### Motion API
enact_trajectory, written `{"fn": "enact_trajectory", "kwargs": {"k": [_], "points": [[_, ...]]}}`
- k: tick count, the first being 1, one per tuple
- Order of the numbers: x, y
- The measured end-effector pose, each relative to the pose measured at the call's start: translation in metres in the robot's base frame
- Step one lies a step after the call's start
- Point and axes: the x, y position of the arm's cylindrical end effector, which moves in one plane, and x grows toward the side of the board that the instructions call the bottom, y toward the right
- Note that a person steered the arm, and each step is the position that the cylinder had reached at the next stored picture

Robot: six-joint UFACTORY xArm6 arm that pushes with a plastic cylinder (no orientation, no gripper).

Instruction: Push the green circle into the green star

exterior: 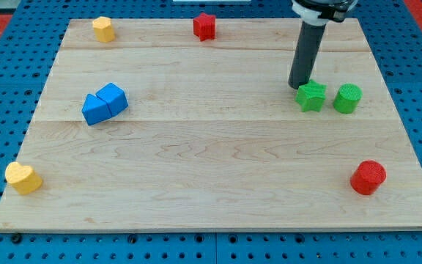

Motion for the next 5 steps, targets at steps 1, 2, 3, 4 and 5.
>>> {"fn": "enact_trajectory", "kwargs": {"k": [1,2,3,4,5], "points": [[-0.005,0.054],[0.031,0.084],[0.087,0.085],[0.101,0.085],[0.1,0.089]]}}
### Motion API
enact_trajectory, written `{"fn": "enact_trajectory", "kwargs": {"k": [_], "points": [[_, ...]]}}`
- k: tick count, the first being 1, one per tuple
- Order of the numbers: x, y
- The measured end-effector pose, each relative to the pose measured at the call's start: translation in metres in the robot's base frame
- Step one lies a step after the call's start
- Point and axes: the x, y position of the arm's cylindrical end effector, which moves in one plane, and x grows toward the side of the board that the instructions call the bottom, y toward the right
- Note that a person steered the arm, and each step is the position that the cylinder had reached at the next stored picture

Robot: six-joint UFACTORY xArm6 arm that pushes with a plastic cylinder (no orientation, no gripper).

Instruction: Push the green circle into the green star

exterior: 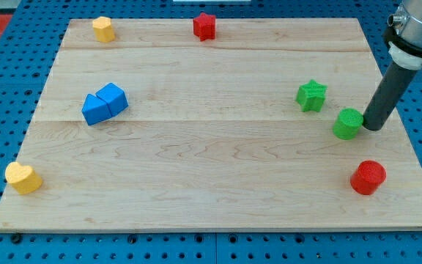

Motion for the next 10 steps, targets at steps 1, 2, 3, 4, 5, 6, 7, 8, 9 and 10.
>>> {"fn": "enact_trajectory", "kwargs": {"k": [1,2,3,4,5,6,7,8,9,10], "points": [[-0.016,0.02],[-0.021,0.061],[0.024,0.073],[0.069,-0.003],[0.032,-0.032],[-0.004,-0.004],[-0.015,-0.027],[-0.012,-0.036],[0.002,0.02],[0.015,0.051]]}}
